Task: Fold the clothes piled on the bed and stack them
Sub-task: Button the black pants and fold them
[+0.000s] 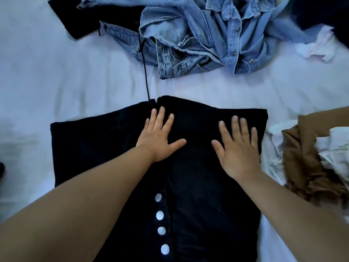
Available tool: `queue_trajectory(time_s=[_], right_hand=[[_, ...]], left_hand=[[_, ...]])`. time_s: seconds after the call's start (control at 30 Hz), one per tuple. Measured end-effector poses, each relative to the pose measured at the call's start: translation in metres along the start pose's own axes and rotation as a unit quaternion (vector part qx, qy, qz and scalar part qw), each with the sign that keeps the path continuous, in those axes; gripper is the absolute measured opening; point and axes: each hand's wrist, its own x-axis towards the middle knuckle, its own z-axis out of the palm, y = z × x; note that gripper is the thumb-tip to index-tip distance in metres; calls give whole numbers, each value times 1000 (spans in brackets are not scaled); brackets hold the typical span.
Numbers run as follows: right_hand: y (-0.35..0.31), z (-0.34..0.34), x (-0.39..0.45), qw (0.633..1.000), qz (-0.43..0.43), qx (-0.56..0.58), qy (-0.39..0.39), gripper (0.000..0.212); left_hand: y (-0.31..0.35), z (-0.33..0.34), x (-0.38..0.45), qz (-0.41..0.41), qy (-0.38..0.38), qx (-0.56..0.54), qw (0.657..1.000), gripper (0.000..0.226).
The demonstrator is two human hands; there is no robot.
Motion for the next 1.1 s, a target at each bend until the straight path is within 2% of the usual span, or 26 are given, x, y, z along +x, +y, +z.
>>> queue_trajectory(time_s=[0.07, 0.1, 0.2, 0.3, 0.37, 0.43, 0.47, 0.57, 0.63, 0.73, 0.83, 0.97, 1.1], right_hand=[[0, 5, -21, 995, 68, 30, 64, 70], [-1, 5, -33, 988, 119, 52, 81, 69], [-8, 3, -66, 951, 261, 153, 67, 85], [-19, -8, -88, 934, 266, 217, 100, 82], [-20, -19, -93, 898, 303, 303, 101, 82], [-15, -23, -97, 849, 362, 380, 59, 78], [-10, -23, -99, 841, 371, 393, 29, 73], [-3, -30, -104, 830, 340, 438, -55, 37], [-6, -44, -108, 827, 288, 473, -96, 24], [-26, -87, -112, 804, 198, 542, -144, 35], [-58, -122, -111, 801, 111, 566, -162, 51], [-135, -145, -108, 843, 14, 510, -172, 76], [-222, -144, -111, 874, -48, 433, -214, 90]], left_hand=[[-11, -10, -7, 34, -1, -53, 998, 81], [-15, -11, -14, 47, 12, -45, 998, 79], [-21, 0, -47, 57, 76, 42, 995, 73], [-12, 32, -100, 31, 108, 31, 993, 70], [-5, 58, -130, 21, 94, 25, 995, 59], [1, 74, -148, 15, 62, 23, 998, 62], [4, 74, -151, 8, 49, 26, 998, 65], [3, 69, -147, 7, 7, 91, 996, 59], [0, 56, -146, 11, -38, 70, 997, 59], [-8, 32, -156, 30, -33, -14, 999, 57], [-26, 17, -186, 4, 63, -146, 987, 49], [-65, 5, -234, -81, 122, -285, 947, 39], [-105, -7, -264, -172, 142, -325, 919, 35]])
